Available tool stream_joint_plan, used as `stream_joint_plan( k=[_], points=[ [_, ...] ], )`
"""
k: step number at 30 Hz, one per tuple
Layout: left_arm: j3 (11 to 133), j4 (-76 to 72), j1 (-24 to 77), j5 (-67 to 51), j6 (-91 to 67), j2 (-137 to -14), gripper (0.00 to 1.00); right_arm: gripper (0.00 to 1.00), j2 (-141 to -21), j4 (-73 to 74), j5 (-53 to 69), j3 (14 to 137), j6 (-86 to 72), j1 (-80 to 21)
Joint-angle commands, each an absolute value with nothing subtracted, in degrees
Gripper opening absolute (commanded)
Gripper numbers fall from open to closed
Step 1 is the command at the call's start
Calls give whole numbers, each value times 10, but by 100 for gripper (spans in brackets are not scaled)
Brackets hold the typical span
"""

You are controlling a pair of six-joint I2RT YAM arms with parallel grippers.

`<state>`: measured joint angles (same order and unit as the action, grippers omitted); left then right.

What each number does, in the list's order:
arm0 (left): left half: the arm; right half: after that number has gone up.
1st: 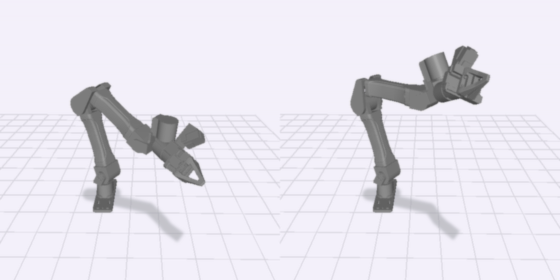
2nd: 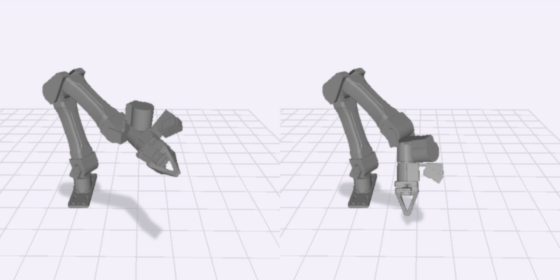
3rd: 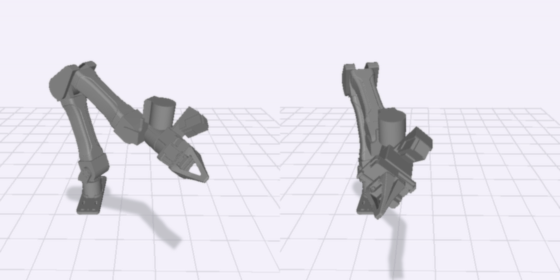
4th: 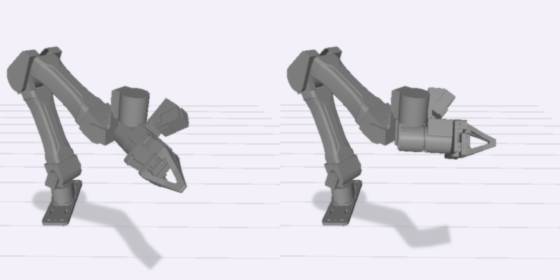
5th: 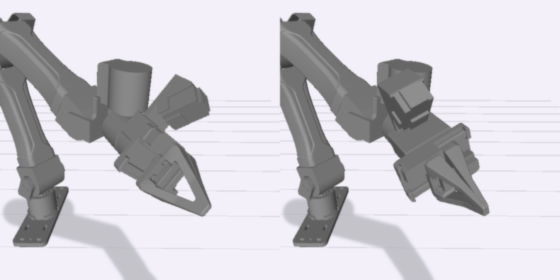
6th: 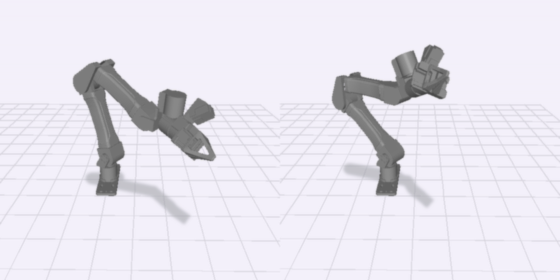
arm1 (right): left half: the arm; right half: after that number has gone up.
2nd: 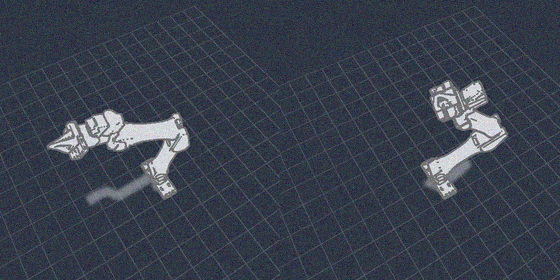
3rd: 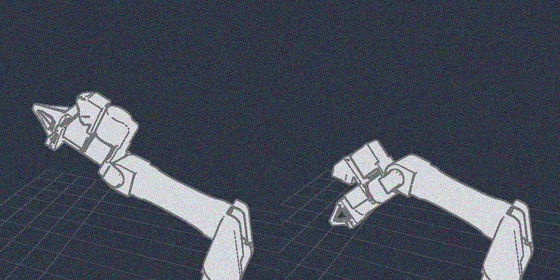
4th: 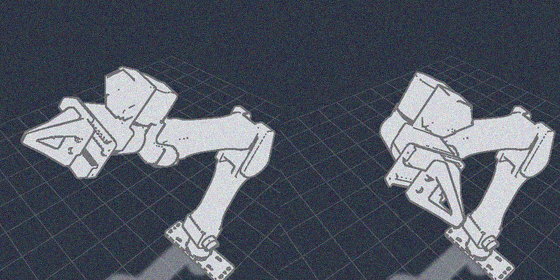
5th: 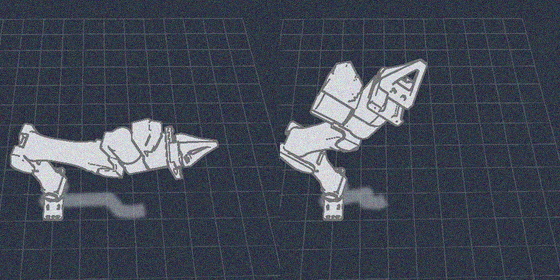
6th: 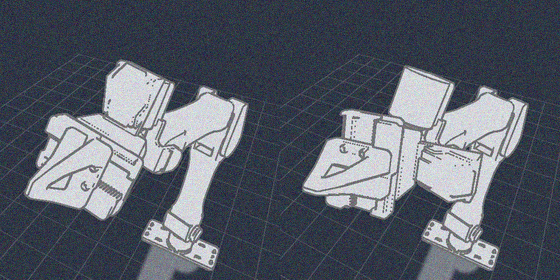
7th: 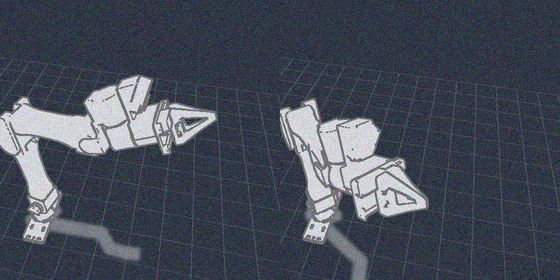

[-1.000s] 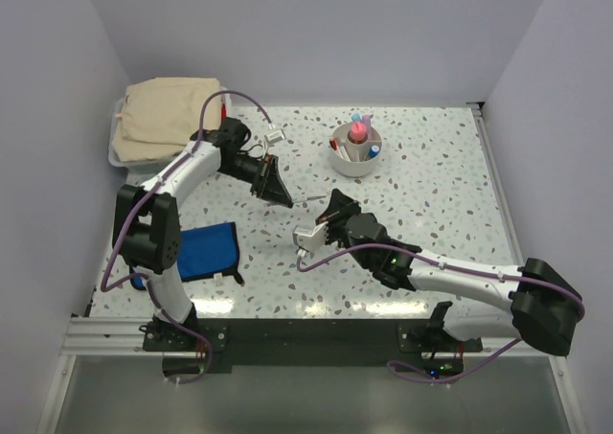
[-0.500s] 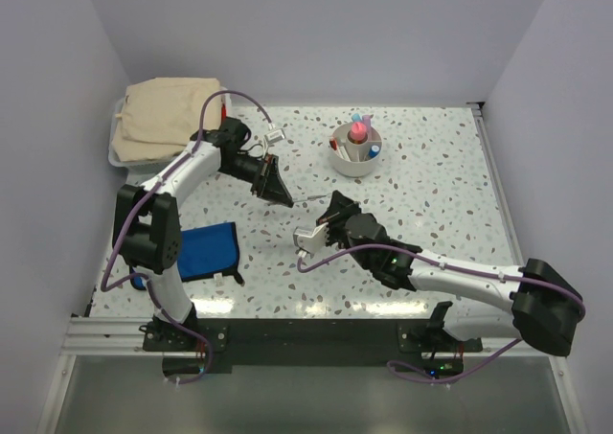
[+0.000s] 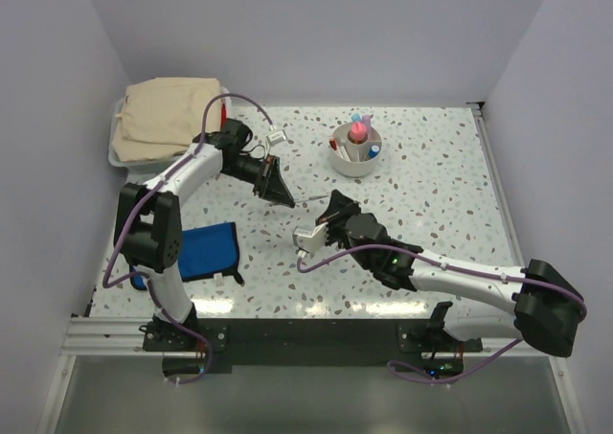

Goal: Sort the stationery into containers
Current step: Close the pen cap on the pen.

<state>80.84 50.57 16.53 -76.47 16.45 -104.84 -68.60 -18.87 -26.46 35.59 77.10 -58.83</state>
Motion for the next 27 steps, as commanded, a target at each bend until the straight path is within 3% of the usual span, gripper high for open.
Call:
stream_joint_plan(
  k=[1, 27],
  points=[
    [812, 497, 168, -778, 160, -1044, 0, 0, -673, -187, -273, 381, 761, -591],
    [821, 500, 171, -777, 163, -1046, 0, 0, -670, -163, -278, 374, 743, -591]
  ],
)
